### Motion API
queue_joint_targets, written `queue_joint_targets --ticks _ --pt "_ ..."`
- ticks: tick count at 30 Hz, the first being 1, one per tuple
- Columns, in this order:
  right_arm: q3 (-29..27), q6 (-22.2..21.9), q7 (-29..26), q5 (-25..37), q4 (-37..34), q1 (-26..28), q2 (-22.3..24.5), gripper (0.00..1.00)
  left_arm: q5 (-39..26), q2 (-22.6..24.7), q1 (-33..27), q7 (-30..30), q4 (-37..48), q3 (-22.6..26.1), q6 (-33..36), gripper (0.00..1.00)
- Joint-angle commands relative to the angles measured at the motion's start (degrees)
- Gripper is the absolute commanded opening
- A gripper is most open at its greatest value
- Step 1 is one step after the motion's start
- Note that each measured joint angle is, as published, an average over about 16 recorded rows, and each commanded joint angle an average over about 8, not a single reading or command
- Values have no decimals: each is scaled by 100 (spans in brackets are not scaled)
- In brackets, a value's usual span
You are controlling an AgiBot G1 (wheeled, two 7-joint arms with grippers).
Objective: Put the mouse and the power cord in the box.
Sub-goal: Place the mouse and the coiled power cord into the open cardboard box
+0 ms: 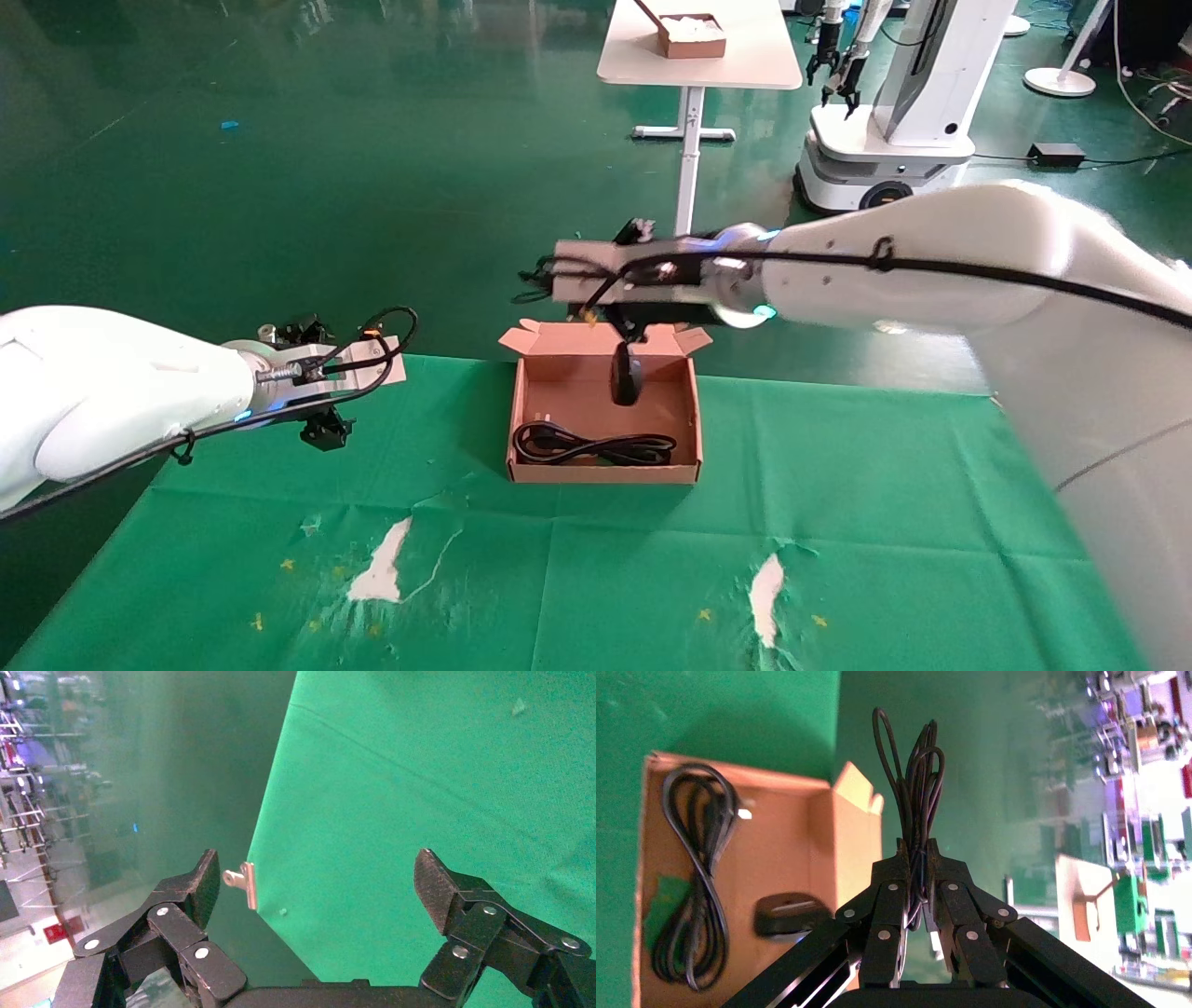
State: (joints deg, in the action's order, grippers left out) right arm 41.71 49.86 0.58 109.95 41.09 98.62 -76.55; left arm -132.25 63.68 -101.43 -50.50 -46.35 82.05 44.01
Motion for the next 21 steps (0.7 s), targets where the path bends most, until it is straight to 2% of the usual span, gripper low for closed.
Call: queue_joint_targets --ticks 1,7,13,14,21 --pt "121 -155 276 -104 -233 -5 -195 0 -145 -71 15 -198 -210 15 68 100" --pt "1068 -514 162 -646 -319 -96 -235 0 -423 -187 53 -557 -583 29 210 100" --pt "2032 -1060 -433 -689 -485 -128 -236 1 -584 -250 78 -758 -793 33 295 100" --pt "2148 -1146 -546 -675 -523 -130 -236 8 -601 -256 81 -778 -814 34 304 100" --pt "2672 -1566 -1023 -608 -698 -144 -259 94 -666 -295 91 -838 -916 42 348 100"
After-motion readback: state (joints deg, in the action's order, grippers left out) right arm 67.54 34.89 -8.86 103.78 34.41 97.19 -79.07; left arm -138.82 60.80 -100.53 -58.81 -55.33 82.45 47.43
